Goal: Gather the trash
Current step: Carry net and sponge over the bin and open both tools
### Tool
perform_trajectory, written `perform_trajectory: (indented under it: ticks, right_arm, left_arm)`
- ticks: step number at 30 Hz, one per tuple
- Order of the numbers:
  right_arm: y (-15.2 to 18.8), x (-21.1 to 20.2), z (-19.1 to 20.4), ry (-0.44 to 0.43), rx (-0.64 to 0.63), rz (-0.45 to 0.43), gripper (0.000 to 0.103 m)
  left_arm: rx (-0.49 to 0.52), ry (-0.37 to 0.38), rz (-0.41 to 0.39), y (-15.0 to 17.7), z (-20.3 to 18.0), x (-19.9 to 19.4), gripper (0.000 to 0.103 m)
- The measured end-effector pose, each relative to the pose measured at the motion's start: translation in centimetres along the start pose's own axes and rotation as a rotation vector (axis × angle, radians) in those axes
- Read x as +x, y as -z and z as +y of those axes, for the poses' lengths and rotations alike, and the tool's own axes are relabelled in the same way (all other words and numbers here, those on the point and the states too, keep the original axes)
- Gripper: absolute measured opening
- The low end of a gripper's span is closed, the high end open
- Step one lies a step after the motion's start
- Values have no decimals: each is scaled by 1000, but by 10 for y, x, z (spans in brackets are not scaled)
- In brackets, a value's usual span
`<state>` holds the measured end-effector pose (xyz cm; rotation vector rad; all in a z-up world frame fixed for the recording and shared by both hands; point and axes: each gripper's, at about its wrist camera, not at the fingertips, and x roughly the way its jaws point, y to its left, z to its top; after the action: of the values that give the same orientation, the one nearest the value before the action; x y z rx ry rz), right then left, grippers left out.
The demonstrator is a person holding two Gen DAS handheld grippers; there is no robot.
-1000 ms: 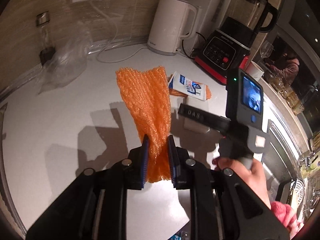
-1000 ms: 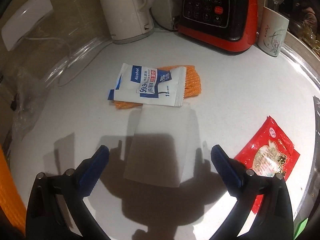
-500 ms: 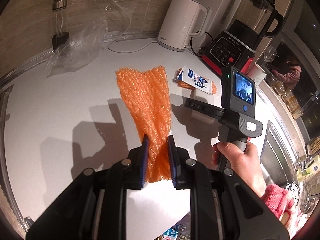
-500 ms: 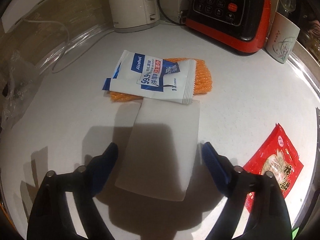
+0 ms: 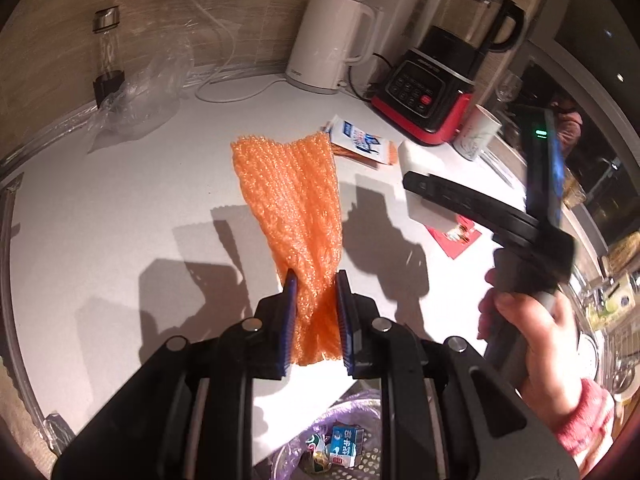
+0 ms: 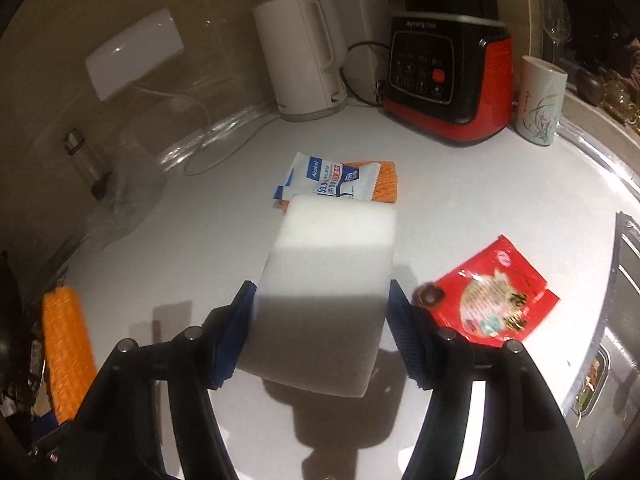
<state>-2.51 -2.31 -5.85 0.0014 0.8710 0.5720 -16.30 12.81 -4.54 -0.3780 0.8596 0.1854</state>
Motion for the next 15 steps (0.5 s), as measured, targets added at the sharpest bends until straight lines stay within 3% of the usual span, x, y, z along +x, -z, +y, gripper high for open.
perform_trajectory:
  ticks: [9,15]
  right_arm:
    - [135,-130,4,31,-29,18,65]
    - [233,-143,13,84,-4,112,65]
  left_arm:
    - [133,148,85,69,-43,-26,18]
    - [212,201,153,120,-58,-35,18]
